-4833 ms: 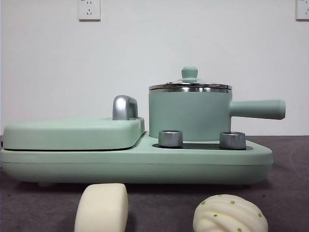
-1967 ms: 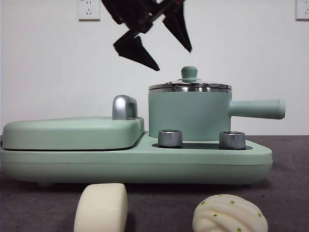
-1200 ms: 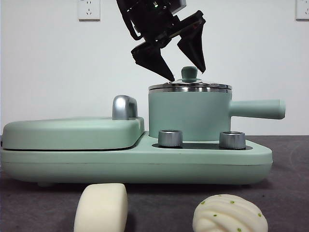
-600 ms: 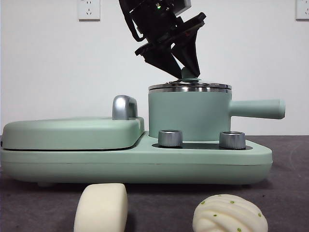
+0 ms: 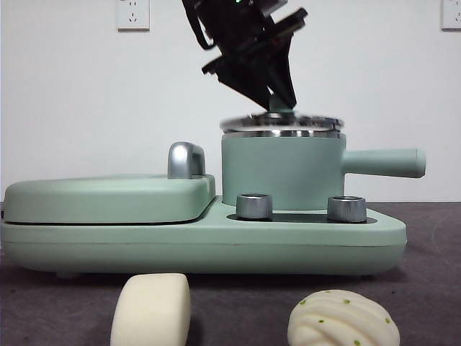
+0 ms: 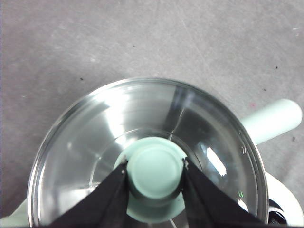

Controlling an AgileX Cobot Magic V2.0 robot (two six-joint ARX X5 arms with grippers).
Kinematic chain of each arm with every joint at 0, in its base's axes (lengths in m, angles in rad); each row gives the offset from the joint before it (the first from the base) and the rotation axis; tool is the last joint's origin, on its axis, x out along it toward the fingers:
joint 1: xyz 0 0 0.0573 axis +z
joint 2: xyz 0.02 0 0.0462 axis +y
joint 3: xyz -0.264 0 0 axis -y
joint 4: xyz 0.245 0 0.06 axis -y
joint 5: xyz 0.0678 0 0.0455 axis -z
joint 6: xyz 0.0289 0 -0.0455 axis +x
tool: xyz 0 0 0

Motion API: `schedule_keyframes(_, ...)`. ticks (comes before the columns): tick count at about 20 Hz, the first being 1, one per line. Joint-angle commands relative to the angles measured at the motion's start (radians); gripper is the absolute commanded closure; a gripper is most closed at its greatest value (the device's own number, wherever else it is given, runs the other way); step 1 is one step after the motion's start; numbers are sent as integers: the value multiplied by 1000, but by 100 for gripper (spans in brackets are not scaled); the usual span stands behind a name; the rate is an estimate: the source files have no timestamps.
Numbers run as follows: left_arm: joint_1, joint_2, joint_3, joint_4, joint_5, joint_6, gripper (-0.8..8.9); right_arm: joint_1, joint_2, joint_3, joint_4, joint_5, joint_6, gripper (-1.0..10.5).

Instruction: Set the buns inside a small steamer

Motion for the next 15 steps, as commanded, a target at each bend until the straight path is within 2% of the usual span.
schedule_keyframes(1,-3,11,96,-18,0,11,762,2,4,17,9,1,3,527)
schedule_keyframes(5,25,11,208,-88,0,15,762,21,46,18,-3,-23,67,529)
schedule_keyframes(7,50,10,256,-114,0,14,762,79,90,19,-6,-34,110,586)
schedule_keyframes(9,84,9,294,-137,0,14,762,172,133,21,-4,-8,144,590)
schedule_keyframes(12,151,9,328,-163,0,14,762,365,220,21,4,118,210,590)
schedule_keyframes(15,227,6,329,-169,0,14,762,597,327,35,21,308,278,590)
